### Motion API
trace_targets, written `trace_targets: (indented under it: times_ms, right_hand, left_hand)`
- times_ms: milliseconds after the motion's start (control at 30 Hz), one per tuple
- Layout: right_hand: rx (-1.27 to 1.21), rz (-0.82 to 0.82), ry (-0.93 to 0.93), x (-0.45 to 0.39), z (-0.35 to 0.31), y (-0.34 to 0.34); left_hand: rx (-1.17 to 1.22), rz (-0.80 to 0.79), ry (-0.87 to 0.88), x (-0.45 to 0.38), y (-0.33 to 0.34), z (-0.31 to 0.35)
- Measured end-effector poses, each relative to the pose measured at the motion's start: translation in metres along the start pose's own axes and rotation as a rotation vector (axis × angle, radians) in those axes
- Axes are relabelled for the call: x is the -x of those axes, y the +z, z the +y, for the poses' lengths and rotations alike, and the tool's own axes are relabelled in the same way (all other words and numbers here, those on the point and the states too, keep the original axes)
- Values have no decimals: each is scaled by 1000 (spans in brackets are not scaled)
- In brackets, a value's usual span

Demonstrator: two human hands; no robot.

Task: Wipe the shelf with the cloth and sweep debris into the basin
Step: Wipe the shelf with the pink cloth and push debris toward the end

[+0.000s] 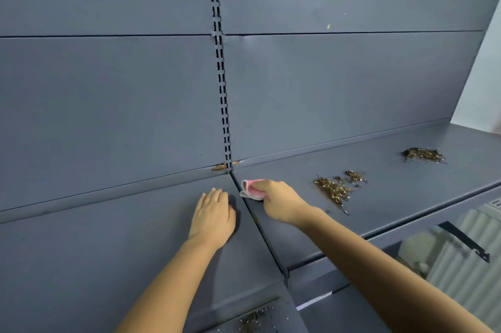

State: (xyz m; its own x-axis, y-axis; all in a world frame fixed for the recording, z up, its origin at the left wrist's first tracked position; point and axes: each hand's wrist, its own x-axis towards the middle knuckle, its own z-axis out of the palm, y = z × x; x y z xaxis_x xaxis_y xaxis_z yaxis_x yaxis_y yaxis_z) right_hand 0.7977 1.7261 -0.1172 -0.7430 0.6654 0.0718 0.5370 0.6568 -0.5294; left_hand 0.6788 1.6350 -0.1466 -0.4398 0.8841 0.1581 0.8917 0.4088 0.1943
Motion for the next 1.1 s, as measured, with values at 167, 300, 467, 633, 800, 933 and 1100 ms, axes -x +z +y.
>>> trace_targets:
  times_ms: [167,300,467,633,800,933,1100]
  right_hand:
    - [86,-54,-100,48,-12,20]
    - [152,-43,-66,64,8,28]
    - [-38,-75,180,37,4,22]
    - [14,10,103,51,42,-2]
    - [37,21,189,50,74,-31]
    - [-21,-18,50,55,54,-36]
    - [20,-133,-157,56,44,-3]
  left_hand:
    - [-14,-18,29,1,0,-2]
    - [-17,10,52,1,0,-1]
    - [-9,11,52,5,-1,0]
    - [-1,6,45,3,-2,0]
    - [-35,-21,30,3,-2,2]
    - [60,1,-34,1,-6,18]
    - [153,31,-27,-12,-7,64]
